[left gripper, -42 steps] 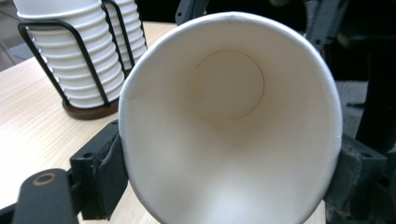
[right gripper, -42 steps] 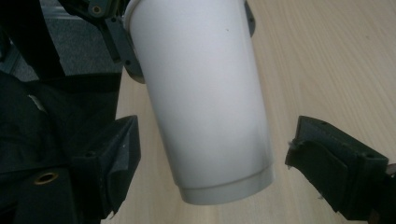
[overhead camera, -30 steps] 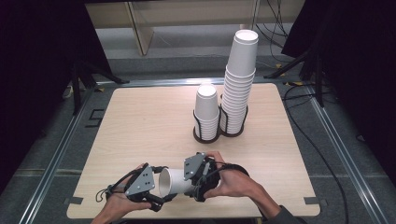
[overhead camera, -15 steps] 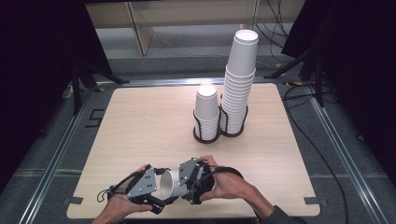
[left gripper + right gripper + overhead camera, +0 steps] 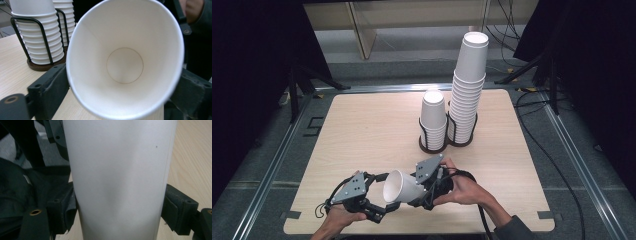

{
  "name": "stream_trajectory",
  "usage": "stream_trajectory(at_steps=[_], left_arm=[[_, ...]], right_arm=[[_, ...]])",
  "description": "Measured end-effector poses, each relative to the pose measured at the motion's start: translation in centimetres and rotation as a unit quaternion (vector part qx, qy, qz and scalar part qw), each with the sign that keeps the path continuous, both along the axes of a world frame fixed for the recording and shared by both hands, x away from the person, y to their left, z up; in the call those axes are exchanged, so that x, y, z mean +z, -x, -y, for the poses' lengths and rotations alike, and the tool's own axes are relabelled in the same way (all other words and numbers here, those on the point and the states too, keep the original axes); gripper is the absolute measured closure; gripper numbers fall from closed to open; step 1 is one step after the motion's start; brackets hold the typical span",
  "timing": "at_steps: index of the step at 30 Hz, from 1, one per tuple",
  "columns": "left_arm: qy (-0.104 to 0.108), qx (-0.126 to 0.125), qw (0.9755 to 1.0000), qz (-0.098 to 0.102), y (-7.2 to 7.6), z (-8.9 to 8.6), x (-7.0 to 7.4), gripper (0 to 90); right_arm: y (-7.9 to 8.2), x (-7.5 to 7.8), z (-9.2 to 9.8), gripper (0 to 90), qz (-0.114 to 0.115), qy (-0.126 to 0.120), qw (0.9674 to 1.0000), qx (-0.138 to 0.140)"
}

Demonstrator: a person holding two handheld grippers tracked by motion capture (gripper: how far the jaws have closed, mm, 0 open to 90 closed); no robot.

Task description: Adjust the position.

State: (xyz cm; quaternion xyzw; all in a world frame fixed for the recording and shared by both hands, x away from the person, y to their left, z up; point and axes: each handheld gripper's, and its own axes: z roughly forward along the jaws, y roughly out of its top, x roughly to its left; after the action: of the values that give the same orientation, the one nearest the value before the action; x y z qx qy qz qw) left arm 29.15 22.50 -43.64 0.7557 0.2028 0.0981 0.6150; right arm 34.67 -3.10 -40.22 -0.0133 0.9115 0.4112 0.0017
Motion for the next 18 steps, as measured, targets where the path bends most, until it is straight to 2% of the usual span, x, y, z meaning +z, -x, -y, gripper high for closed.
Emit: stream_trajectory(at_steps=[1, 2, 4, 7, 11, 15, 18], left_arm=[[0.026, 0.001, 0.9997, -0.002, -0.04, 0.09, -0.12, 8.9], [0.028, 0.003, 0.9996, -0.004, -0.01, -0.06, -0.07, 8.7], [0.045, 0.004, 0.999, 0.0, 0.0, -0.01, -0.04, 8.2], [0.067, 0.008, 0.9977, -0.006, 0.02, 0.17, 0.04, 6.9], [0.066, 0.015, 0.9977, -0.003, 0.12, 0.5, -0.03, 4.3], [0.071, 0.019, 0.9973, 0.004, 0.28, 0.58, 0.07, 8.2], [0.075, 0.021, 0.997, 0.004, 0.25, 0.56, 0.11, 9.0]], right_arm=[[-0.14, 0.01, 0.16, 23.2, -0.005, -0.01, 0.9999, 0.0], [-0.2, -0.01, 0.26, 23.2, -0.011, -0.018, 0.9998, -0.002], [-0.25, -0.07, 0.24, 23.1, -0.018, -0.031, 0.9994, -0.001], [-0.15, -0.26, -0.09, 23.0, -0.022, -0.038, 0.999, 0.002], [-0.08, -0.55, -0.4, 22.9, -0.032, -0.045, 0.9985, 0.004], [-0.23, -0.72, -0.46, 22.9, -0.032, -0.058, 0.9978, 0.003], [-0.24, -0.76, -0.44, 22.9, -0.042, -0.061, 0.9972, 0.003]])
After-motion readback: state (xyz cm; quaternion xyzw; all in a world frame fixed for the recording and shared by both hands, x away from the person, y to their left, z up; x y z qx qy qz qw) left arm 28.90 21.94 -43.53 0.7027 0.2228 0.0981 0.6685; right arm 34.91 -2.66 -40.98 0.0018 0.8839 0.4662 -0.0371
